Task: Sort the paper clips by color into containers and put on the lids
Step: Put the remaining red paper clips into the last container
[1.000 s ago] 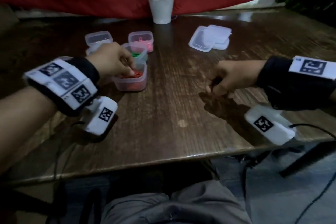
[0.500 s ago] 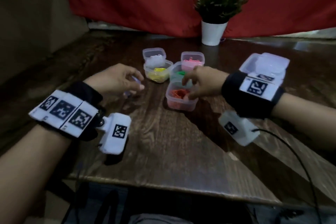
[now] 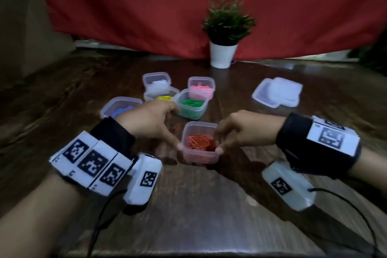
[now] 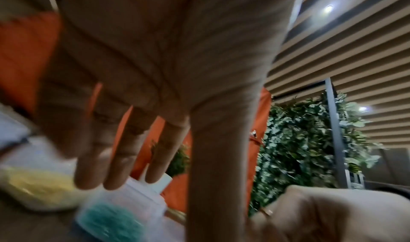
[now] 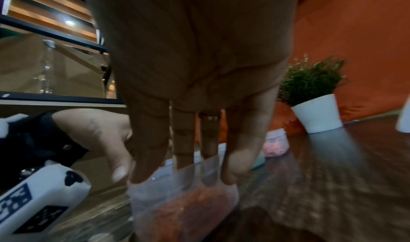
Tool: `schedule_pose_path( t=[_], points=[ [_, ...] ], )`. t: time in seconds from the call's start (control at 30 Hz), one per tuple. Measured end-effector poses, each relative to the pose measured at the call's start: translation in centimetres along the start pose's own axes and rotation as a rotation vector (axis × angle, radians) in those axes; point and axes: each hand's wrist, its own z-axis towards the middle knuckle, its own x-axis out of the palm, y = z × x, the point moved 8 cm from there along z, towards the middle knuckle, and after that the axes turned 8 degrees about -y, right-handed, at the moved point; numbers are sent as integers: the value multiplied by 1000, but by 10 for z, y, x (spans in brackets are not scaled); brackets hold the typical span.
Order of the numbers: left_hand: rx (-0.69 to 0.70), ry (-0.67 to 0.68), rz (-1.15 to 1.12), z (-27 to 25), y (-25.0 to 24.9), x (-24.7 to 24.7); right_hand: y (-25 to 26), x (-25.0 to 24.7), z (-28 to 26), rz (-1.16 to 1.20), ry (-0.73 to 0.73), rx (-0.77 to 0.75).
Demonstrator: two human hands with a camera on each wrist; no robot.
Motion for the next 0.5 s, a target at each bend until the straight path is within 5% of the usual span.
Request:
schedule_pose_path(
  t=[0.1, 0.23, 0.3, 0.4, 0.5],
  points=[
    [93, 239, 112, 16, -38, 36, -20, -5, -10, 111, -47, 20],
    [94, 302, 43, 30, -54, 59, -86, -57, -9, 372, -448, 256],
    [71, 298, -47, 33, -56, 63, -128, -80, 1, 214, -517, 429],
    [53, 291, -145, 37, -55, 63, -178, -94, 22, -169, -419, 681],
    [40, 296, -234, 35, -50, 63, -207, -84, 41, -342, -345, 757]
  ],
)
